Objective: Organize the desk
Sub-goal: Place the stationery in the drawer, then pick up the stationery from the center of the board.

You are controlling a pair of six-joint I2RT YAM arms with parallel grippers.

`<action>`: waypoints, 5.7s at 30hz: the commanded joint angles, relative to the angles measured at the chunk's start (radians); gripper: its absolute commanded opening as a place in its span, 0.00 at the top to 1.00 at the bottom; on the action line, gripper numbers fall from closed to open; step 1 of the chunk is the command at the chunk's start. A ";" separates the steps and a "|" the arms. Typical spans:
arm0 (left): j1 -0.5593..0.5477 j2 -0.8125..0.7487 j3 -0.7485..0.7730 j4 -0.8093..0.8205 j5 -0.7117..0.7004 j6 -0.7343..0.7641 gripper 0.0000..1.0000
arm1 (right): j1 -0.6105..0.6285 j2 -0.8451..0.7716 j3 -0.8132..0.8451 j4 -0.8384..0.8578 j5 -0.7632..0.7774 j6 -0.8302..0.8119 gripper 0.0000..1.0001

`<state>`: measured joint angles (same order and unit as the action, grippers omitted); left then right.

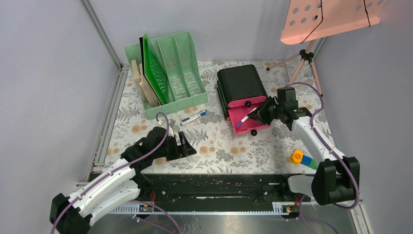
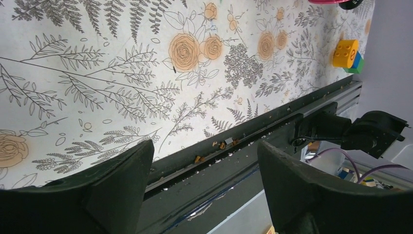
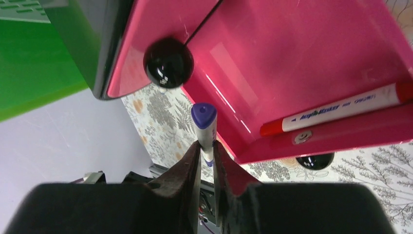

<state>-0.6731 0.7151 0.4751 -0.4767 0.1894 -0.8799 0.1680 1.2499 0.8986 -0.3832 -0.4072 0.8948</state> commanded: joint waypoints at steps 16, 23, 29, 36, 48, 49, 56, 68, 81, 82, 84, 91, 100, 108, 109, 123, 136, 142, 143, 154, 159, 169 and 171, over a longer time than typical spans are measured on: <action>0.072 0.215 0.222 0.003 -0.051 0.219 0.17 | -0.071 -0.036 0.003 0.002 -0.029 -0.086 0.17; 0.120 0.435 0.377 -0.058 -0.147 0.367 0.20 | -0.071 -0.185 -0.024 -0.165 0.034 -0.250 0.07; 0.124 0.656 0.567 -0.107 -0.251 0.510 0.22 | -0.071 -0.324 -0.092 -0.268 0.087 -0.338 0.06; 0.124 0.895 0.760 -0.143 -0.290 0.653 0.26 | -0.071 -0.424 -0.196 -0.302 0.097 -0.341 0.05; 0.129 1.179 0.911 -0.168 -0.331 0.736 0.36 | -0.071 -0.437 -0.319 -0.215 0.044 -0.273 0.05; 0.132 1.190 0.916 -0.168 -0.327 0.736 0.36 | -0.071 -0.430 -0.321 -0.211 0.045 -0.274 0.05; 0.139 1.254 0.932 -0.179 -0.322 0.745 0.36 | -0.071 -0.412 -0.326 -0.205 0.040 -0.285 0.05; 0.152 1.257 0.940 -0.191 -0.258 0.791 0.58 | -0.071 -0.411 -0.313 -0.207 0.032 -0.290 0.05; 0.123 0.997 0.636 -0.052 0.013 0.701 0.91 | -0.072 -0.453 -0.263 -0.257 0.013 -0.322 0.01; 0.114 0.964 0.602 -0.034 0.032 0.676 0.92 | -0.071 -0.459 -0.254 -0.271 0.017 -0.331 0.01; 0.102 0.871 0.533 0.004 0.062 0.628 0.93 | -0.071 -0.474 -0.236 -0.297 0.020 -0.351 0.01; 0.093 0.584 0.313 0.168 0.250 0.402 0.96 | -0.071 -0.526 -0.213 -0.328 -0.047 -0.370 0.00; 0.051 0.377 0.054 0.769 0.461 -0.093 0.99 | -0.063 -0.604 -0.260 -0.207 -0.260 -0.244 0.04; -0.106 0.466 0.037 1.062 0.434 -0.311 1.00 | 0.134 -0.571 -0.268 0.016 -0.297 -0.045 0.11; -0.120 0.482 0.041 1.084 0.435 -0.324 1.00 | 0.170 -0.552 -0.269 0.044 -0.296 -0.020 0.13; -0.190 0.536 0.018 1.195 0.422 -0.393 1.00 | 0.356 -0.416 -0.315 0.285 -0.236 0.110 0.45; -0.215 0.556 0.020 1.186 0.414 -0.389 1.00 | 0.370 -0.371 -0.319 0.344 -0.245 0.130 0.91; -0.215 0.549 0.012 1.150 0.385 -0.380 0.55 | 0.369 -0.385 -0.321 0.306 -0.232 0.107 1.00; -0.214 0.544 0.009 1.143 0.381 -0.378 0.52 | 0.370 -0.386 -0.320 0.298 -0.229 0.102 1.00; -0.213 0.414 0.037 0.715 0.149 -0.211 0.38 | 0.367 -0.374 -0.286 0.168 -0.158 0.032 1.00; -0.213 0.321 0.114 0.390 -0.012 -0.079 0.37 | 0.341 -0.326 -0.240 0.099 -0.148 -0.023 1.00; -0.212 0.262 0.218 0.078 -0.170 0.076 0.38 | 0.062 -0.257 -0.202 0.005 -0.253 -0.102 1.00; -0.213 0.268 0.219 0.068 -0.172 0.081 0.38 | 0.018 -0.244 -0.178 -0.031 -0.255 -0.136 1.00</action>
<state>-0.8837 0.9882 0.6544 -0.3191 0.0860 -0.8642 0.2604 0.9894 0.6415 -0.3336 -0.6201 0.8433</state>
